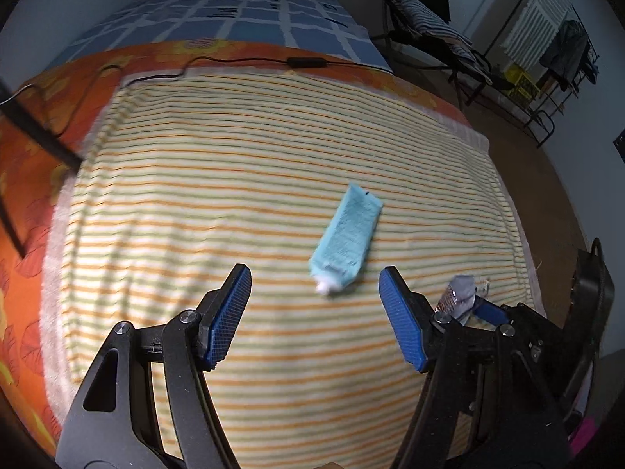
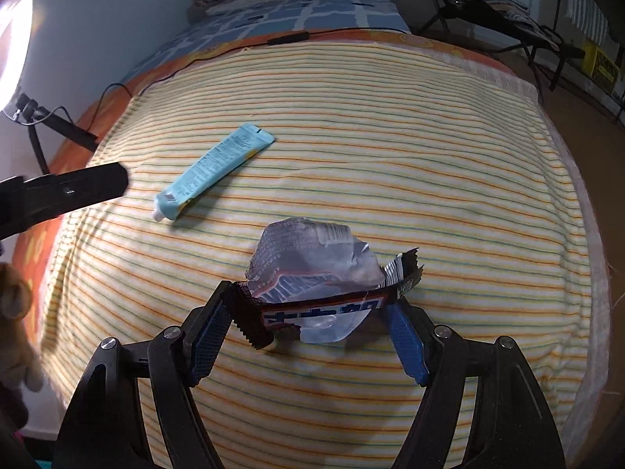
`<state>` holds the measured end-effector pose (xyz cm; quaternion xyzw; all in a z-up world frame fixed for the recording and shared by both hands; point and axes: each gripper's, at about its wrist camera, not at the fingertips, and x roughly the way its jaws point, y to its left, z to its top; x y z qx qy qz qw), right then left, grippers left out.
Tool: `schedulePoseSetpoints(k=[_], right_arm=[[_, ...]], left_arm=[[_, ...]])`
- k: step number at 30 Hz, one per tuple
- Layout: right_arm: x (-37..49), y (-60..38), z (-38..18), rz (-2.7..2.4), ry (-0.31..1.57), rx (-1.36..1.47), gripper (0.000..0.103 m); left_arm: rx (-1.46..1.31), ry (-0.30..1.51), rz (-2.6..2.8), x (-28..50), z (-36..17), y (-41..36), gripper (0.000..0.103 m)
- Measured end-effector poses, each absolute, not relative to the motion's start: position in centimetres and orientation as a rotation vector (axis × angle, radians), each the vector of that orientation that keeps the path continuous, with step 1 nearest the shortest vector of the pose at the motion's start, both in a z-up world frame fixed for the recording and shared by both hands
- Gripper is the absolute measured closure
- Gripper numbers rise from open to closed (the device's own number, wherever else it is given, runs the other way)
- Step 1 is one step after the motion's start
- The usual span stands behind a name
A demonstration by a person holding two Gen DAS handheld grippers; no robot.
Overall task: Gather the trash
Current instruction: 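Grasp the light-blue tube with the left tool while the right tool grasps the candy wrapper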
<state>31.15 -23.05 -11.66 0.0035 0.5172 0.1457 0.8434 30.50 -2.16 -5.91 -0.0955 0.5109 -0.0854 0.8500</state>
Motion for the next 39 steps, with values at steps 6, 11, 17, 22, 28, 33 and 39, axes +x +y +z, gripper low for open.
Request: schedulePoseSetpoints(k=[6,11,17,22,28,33,39], right_arm=[[31.7,-24.7,-11.7,0.309,1.091,0.029,0.029],[32.5,-25.4,-11.8,0.314,1.093,0.047,0.029],[32.6,-25.2,-11.8,0.315,1.088,0.045,0.033],[32.3,-25.6,-11.6,0.336,1.082,0.064,0.054],[31.7,-25.9,-11.1,0.375,1.075,0.082,0.085],[30.7,-26.2,-10.3,0.379,1.054,0.09,0.087],[28.9,-26.8,-8.1,0.394,1.013,0.138,0.087]], left_arm=[[-0.094,1.102,-0.17,32.5,-8.0,-5.1,0.034],[-0.027,1.119,-0.157,33.3,-9.5,-6.4,0.053],[-0.03,1.116,-0.146,33.6,-10.0,-5.9,0.081],[-0.073,1.125,-0.141,33.5,-10.0,-4.4,0.097],[-0.072,1.117,-0.116,32.2,-9.2,-3.3,0.099],[-0.075,1.099,-0.107,30.6,-7.9,-2.7,0.099],[-0.082,1.081,-0.115,28.6,-6.3,-2.2,0.099]])
